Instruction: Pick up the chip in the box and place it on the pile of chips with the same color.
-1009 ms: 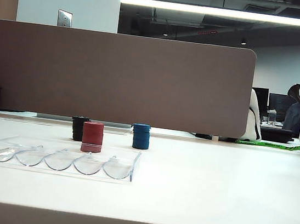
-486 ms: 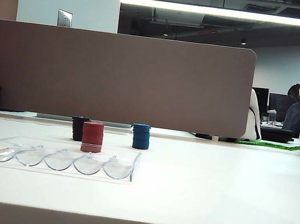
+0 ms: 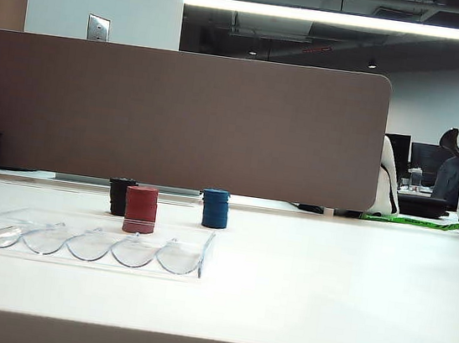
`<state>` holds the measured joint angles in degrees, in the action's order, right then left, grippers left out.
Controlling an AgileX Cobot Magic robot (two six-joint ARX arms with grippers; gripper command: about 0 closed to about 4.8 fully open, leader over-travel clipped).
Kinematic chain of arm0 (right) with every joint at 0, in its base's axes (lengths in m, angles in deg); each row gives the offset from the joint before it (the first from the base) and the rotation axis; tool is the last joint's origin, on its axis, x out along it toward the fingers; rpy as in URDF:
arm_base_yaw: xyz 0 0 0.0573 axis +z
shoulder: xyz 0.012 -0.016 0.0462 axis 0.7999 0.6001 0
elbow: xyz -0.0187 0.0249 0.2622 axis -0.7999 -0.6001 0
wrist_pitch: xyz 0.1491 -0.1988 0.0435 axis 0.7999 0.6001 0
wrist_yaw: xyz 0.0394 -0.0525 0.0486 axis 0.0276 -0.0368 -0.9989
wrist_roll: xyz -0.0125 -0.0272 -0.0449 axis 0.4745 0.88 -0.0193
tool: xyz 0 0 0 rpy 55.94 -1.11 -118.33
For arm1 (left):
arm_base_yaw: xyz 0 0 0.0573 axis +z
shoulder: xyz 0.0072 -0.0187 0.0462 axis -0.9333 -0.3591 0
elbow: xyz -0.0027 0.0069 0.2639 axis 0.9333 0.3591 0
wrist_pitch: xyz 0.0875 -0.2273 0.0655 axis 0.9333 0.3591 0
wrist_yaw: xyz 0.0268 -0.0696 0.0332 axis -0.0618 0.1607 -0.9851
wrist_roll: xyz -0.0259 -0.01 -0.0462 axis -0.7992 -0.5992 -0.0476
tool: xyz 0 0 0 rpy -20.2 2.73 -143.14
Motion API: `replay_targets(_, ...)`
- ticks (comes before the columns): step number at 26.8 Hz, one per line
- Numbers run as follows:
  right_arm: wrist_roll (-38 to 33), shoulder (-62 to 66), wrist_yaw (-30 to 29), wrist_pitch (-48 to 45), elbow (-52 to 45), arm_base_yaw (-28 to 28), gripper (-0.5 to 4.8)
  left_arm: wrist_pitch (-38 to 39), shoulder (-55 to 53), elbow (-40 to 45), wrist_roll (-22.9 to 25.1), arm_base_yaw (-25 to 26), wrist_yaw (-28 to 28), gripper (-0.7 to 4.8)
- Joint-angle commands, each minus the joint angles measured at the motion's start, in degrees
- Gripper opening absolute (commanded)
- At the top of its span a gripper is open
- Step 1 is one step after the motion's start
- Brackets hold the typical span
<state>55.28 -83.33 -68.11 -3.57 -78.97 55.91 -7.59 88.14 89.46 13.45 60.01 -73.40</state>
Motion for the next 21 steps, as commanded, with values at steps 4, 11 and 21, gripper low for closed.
replay_targets(4, -0.26, -0.02, -1.33, 0.98, -0.07, 0.04, -0.06, 1.46, -0.04, -0.20, 1.31, 0.04, -2.49, -0.05)
replay_targets(11, 0.48, -0.02, -1.03, 4.02, -0.07, 0.02, -0.06, 0.09, -0.04, -0.17, 3.10, 0.15, -6.32, -0.06)
replay_targets(21, 3.02, -0.02, 0.44, 3.74, -0.07, -0.31, -0.06, -0.52, -0.04, -0.15, 4.48, 0.55, -6.34, -0.06)
